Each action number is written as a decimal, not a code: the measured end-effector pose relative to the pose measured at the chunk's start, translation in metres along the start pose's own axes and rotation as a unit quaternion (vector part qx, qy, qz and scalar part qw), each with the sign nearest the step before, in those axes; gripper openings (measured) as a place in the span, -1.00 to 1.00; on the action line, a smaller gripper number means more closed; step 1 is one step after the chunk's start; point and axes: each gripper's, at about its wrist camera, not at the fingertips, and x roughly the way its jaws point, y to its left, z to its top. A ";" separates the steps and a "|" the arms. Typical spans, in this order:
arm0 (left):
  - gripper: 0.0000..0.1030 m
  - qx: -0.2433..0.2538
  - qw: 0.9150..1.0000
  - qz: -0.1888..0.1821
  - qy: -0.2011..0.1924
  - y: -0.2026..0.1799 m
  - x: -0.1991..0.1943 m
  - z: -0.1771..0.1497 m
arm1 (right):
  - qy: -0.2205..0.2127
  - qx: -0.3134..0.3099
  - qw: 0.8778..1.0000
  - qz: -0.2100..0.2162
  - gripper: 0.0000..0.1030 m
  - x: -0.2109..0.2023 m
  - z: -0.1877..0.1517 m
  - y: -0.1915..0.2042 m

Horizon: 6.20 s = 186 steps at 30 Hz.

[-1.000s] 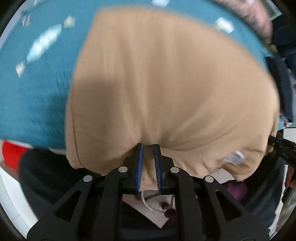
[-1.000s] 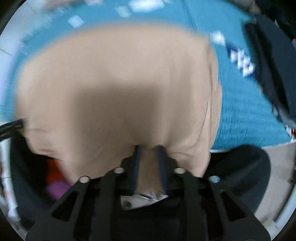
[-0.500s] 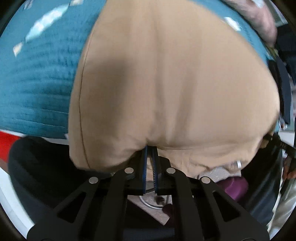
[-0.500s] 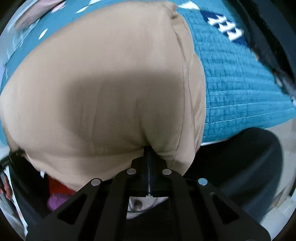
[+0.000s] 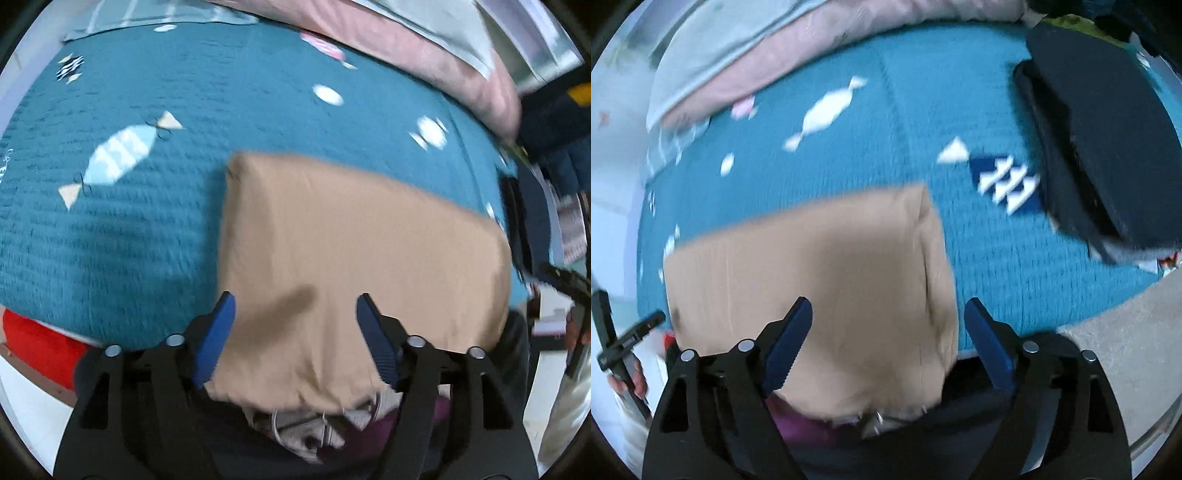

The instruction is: Fold large clothes

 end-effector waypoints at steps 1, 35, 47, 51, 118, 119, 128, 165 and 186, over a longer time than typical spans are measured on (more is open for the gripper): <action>0.38 -0.009 1.000 0.003 -0.005 0.004 0.005 0.007 | -0.003 0.010 1.000 0.007 0.59 0.005 0.006 -0.002; -0.83 -0.148 0.975 -0.080 -0.142 0.017 -0.029 0.098 | -0.116 0.009 0.993 0.019 -1.00 -0.027 0.097 0.032; 0.59 -0.128 0.980 -0.022 -0.153 0.000 -0.047 0.146 | -0.143 -0.024 0.989 -0.030 0.81 -0.035 0.142 0.056; 0.59 -0.122 0.988 0.018 -0.092 0.015 -0.015 0.116 | -0.073 -0.053 0.994 -0.063 0.81 0.002 0.105 0.045; -0.95 -0.093 0.993 0.066 -0.008 -0.008 0.044 0.007 | -0.080 0.029 0.995 -0.043 -0.96 0.033 -0.004 0.004; -0.95 -0.086 0.994 0.060 -0.014 -0.014 0.038 0.005 | -0.085 0.022 0.995 -0.038 -0.96 0.026 -0.007 0.010; -0.96 -0.019 0.998 0.012 0.052 -0.076 0.092 -0.032 | 0.032 -0.024 0.999 0.004 -0.96 0.106 -0.052 0.075; -0.96 0.077 0.986 0.026 -0.144 -0.151 0.066 0.086 | -0.202 -0.118 0.968 0.096 -0.96 0.081 0.057 0.147; -0.96 0.061 0.977 0.031 -0.202 -0.090 0.138 0.135 | -0.192 -0.120 0.970 0.088 -1.00 0.155 0.102 0.117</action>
